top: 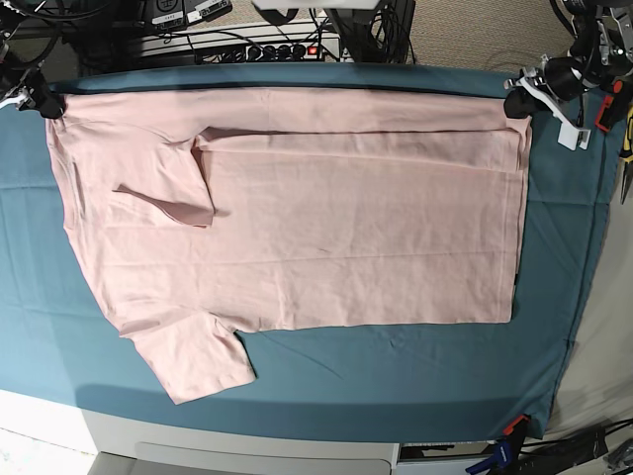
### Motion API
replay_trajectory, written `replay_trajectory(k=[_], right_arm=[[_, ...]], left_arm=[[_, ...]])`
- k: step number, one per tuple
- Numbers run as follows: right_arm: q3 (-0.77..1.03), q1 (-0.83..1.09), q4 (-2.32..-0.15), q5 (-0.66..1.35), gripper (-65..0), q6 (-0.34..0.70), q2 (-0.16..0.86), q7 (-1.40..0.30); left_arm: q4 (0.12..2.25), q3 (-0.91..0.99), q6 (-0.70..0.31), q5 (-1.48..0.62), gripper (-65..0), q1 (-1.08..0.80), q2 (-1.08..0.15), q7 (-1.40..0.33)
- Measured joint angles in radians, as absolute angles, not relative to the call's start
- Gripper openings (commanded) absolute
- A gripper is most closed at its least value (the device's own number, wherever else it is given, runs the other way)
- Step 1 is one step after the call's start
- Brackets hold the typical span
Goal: Fold the T-shirt properly
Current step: 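Open both grippers and withdraw the left gripper from the shirt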
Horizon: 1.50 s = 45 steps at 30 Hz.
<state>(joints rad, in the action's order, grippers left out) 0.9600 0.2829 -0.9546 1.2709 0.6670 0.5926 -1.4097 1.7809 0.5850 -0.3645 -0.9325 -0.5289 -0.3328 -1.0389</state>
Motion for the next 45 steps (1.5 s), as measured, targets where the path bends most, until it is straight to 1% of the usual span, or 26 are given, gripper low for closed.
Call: replay_trajectory(k=[8, 21, 22, 25, 26, 27, 28, 29, 30, 36, 40, 45], right_arm=[[0.960, 0.283, -0.955, 1.270, -65.0, 0.667, 0.593, -1.410], [0.960, 0.283, -0.955, 1.270, -65.0, 0.678, 0.593, -1.414], [0.960, 0.283, -0.955, 1.270, -65.0, 0.679, 0.593, -1.414], [0.960, 0.283, -0.955, 1.266, -65.0, 0.682, 0.593, -1.413], [0.960, 0.283, -0.955, 1.266, -61.9, 0.682, 0.593, -1.413], [0.960, 0.283, -0.955, 1.266, -55.3, 0.682, 0.593, -1.413], [0.960, 0.283, -0.955, 1.264, -48.7, 0.682, 0.593, -1.410], [0.960, 0.283, -0.955, 1.271, -43.8, 0.682, 0.593, -1.409], [0.960, 0.283, -0.955, 1.275, -41.3, 0.682, 0.594, -1.406], [0.968, 0.283, -0.955, 1.274, -40.9, 0.693, 0.596, -1.406], [1.016, 0.283, -0.955, 1.257, -40.9, 0.693, 0.605, -1.412], [1.101, 0.282, -0.955, 1.257, -40.9, 0.693, 0.679, -1.410]], left_arm=[[1.823, 0.588, -0.364, -0.891, -65.0, -0.534, -0.332, -1.052], [1.829, 0.606, -0.363, -0.892, -65.0, -0.535, -0.332, -1.055], [1.829, 0.606, -0.363, -0.892, -63.6, -0.535, -0.332, -1.055], [1.829, 0.607, -0.360, -0.879, -48.8, -0.536, -0.332, -1.060], [1.829, 0.612, -0.354, -0.881, -44.3, -0.538, -0.332, -1.058], [1.829, 0.614, -0.356, -0.883, -40.6, -0.543, -0.335, -1.058], [1.830, 0.615, -0.356, -0.883, -38.3, -0.545, -0.335, -1.058], [1.832, 0.615, -0.357, -0.884, -37.4, -0.545, -0.335, -1.058], [1.832, 0.615, -0.356, -0.883, -37.4, -0.543, -0.335, -1.058], [1.833, 0.615, -0.357, -0.871, -37.4, -0.543, -0.335, -1.058], [1.846, 0.615, -0.360, -0.828, -37.4, -0.543, -0.335, -1.055], [1.935, 0.615, -0.352, -0.712, -37.4, -0.550, -0.345, -1.072]])
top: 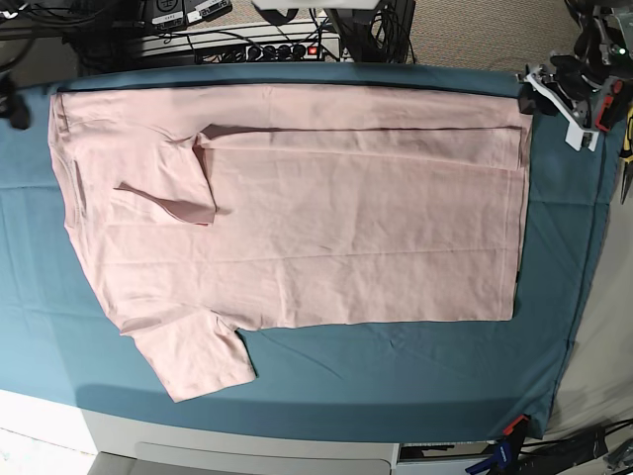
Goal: Fold the T-shirt properly
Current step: 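Open both grippers and withdraw the left gripper from the shirt, then lower both grippers to the shirt's side edges near the hem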
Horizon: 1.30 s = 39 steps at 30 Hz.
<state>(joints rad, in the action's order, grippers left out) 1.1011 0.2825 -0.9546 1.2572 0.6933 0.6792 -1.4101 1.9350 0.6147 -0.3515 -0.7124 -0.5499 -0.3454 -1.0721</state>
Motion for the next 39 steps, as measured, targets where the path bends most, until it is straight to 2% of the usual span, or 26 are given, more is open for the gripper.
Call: replay_trajectory(k=[6, 10, 14, 18, 23, 29, 34, 39], right_arm=[[1.180, 0.270, -0.955, 1.249, -40.9, 0.696, 0.756, -1.415], [1.195, 0.167, -0.954, 1.229, -40.9, 0.696, 0.792, -1.416], [1.151, 0.001, -0.955, 1.145, -40.9, 0.697, 0.794, -1.402], [1.009, -0.177, -0.953, 0.999, -40.9, 0.696, 0.764, -1.336], [0.755, -0.377, -0.953, 0.790, -40.9, 0.699, 0.706, -1.196], [0.501, -0.531, -0.953, 0.551, -40.9, 0.616, 0.594, -1.033], [0.393, -0.603, -0.953, 0.426, -40.9, 0.569, 0.508, -0.974], [0.365, -0.607, -0.953, 0.370, -40.9, 0.548, 0.460, -0.942]], left_arm=[[2.112, 0.615, -0.313, -0.547, -37.4, -0.546, -0.407, -1.032], [2.171, 0.615, -0.312, -0.471, -37.5, -0.538, -0.430, -0.902], [2.171, 0.608, -0.315, -0.484, -37.5, -0.452, -0.439, -0.881], [2.110, 0.557, -0.315, -0.549, -37.5, -0.345, -0.468, -0.875], [1.863, 0.396, -0.316, -0.543, -37.5, -0.143, -0.511, -0.875], [1.395, 0.266, -0.312, -0.572, -37.5, 0.219, -0.525, -0.896], [1.002, 0.215, -0.356, -0.594, -37.5, 0.519, -0.527, -0.888], [0.616, 0.196, -0.360, -0.598, -37.5, 0.748, -0.531, -0.858]])
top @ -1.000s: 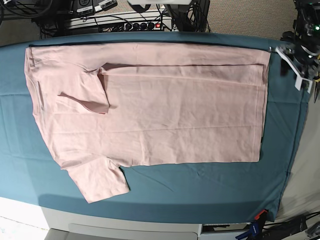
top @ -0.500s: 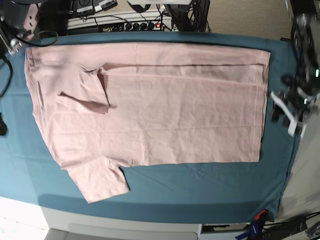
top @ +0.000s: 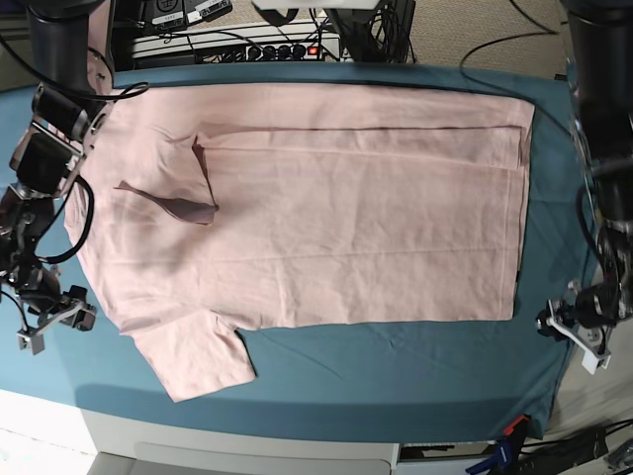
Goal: Fold the T-shirt properly
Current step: 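Lower both grippers to the shirt's side edges near the hem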
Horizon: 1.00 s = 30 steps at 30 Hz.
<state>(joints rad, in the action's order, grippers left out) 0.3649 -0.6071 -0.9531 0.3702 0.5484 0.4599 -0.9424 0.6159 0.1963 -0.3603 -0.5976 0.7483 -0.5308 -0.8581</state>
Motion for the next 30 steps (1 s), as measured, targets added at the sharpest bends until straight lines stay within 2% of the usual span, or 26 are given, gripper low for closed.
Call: replay_trajectory(k=[5, 11, 16, 21, 30], right_arm=[[0.365, -0.607, -0.953, 0.368, -40.9, 0.546, 0.445, -0.942], [0.365, -0.606, -0.953, 0.367, -40.9, 0.546, 0.435, -0.950], [0.365, -0.606, -0.953, 0.265, -40.9, 0.546, 0.435, -0.951], [0.336, -0.607, -0.953, 0.155, -40.9, 0.483, 0.435, -0.941], [0.073, -0.607, -0.953, 0.055, -40.9, 0.338, 0.438, -0.902]], left_arm=[[0.440, 0.197, -0.409, -0.649, -40.6, 0.830, -0.527, -0.866], [0.438, 0.197, -0.410, -0.640, -40.8, 0.810, -0.494, -0.886], [0.438, 0.197, -0.409, -0.638, -40.7, 0.808, -0.508, -0.920], [0.438, 0.197, -0.410, -0.649, -40.7, 0.808, -0.501, -0.925], [0.438, 0.197, -0.409, -0.649, -40.7, 0.807, -0.474, -0.926]])
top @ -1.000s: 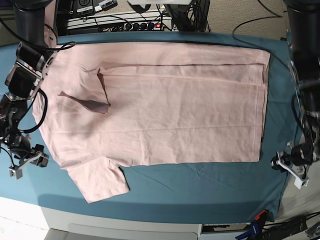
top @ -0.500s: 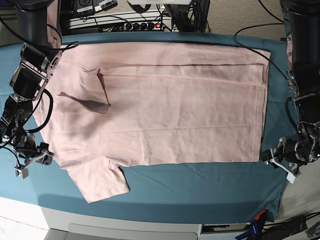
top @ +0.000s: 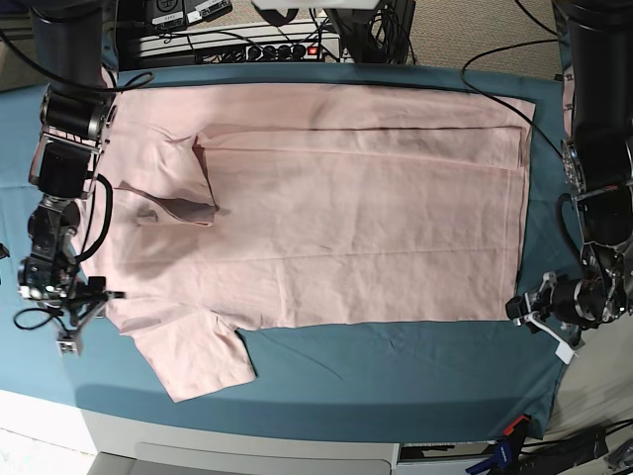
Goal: Fold the T-shirt properly
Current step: 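Lower both grippers to the shirt's side edges near the hem, then close both grippers on the shirt side edges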
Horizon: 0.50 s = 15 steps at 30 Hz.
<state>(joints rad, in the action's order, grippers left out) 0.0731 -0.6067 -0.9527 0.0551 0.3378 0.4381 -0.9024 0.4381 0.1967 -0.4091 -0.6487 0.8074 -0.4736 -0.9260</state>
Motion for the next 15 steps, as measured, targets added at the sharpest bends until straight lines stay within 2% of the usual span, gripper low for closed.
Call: replay_trajectory(k=[4, 15], right_arm=[[0.003, -0.607, -0.953, 0.015, -40.9, 0.281, 0.437, -0.891], [-0.001, -0.607, -0.953, 0.001, -40.9, 0.269, 0.440, -0.878]], left_arm=[[0.438, 0.197, -0.409, -0.632, -40.7, 0.807, -0.469, -0.926], [0.443, 0.199, -0.402, -0.609, -40.8, 0.749, -0.446, -0.862]])
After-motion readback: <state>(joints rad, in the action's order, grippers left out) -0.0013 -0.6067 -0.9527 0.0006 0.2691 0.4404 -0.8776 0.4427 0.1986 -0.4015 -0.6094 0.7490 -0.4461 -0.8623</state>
